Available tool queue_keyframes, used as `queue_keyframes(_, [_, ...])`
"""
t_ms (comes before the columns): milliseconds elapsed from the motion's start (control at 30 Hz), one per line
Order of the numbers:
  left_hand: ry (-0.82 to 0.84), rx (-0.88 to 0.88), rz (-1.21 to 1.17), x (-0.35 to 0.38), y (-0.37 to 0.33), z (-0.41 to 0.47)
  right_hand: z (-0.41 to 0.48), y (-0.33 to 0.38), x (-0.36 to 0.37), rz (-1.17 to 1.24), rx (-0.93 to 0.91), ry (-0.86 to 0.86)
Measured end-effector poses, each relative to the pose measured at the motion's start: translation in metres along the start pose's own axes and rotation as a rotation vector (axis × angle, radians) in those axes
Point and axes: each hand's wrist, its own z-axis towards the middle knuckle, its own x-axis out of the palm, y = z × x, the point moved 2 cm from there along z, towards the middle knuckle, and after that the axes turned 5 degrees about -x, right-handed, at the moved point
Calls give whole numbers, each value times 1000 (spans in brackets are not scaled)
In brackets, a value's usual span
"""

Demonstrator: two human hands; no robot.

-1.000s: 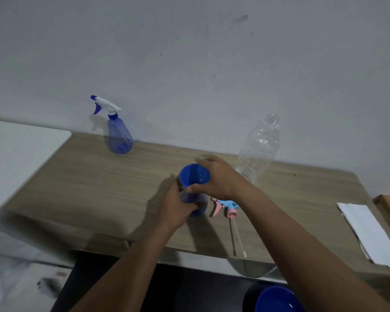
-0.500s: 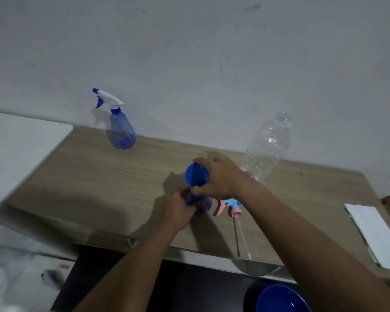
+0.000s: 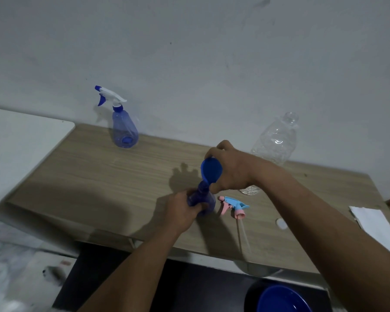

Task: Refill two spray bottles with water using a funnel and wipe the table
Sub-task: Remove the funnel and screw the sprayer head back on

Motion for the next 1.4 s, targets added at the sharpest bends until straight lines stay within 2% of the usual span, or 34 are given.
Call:
queue_keyframes(333, [10,17,-102,5,9,5,-3,-36,-15,349,21,-27])
queue_keyframes(633, [16,60,-70,2,6,6,33,-57,31,830,117,-284])
queue_keyframes(767, [13,68,-64,3,7,7,54,-72,62,912,175,-365])
queue_keyframes(967, [22,63,-83,4,9,11,73,-90,91,873,156,-499])
queue_keyframes(1133, [20,41,-77,4,10,13,79,-99,116,711,178,-473])
queue_keyframes(1300, [18,40,-94,4,11,12,84,-99,123,344,242,-409])
queue_keyframes(1400, [20,32,-101,5,12,12,87,-97,124,350,279,-407])
